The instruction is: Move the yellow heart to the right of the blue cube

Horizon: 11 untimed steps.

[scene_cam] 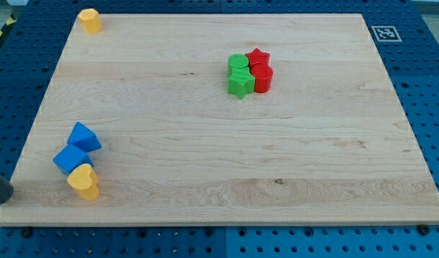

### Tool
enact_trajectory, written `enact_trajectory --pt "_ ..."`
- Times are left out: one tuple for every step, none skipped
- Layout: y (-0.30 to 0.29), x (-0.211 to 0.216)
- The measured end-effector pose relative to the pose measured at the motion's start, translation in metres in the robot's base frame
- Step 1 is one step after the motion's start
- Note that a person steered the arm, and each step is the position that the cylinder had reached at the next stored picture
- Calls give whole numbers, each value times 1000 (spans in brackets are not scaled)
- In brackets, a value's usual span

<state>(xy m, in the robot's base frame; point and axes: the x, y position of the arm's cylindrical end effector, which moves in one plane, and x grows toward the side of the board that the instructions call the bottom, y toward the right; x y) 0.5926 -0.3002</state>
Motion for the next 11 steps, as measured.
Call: enact_trajectory --pt "13 0" --pt "68 0" --pt "122 0" --pt "172 0" --pt "189 0" --pt "189 0" --pt "188 0" --pt "162 1" --pt "161 2" --pt "158 2" --pt "155 -7"
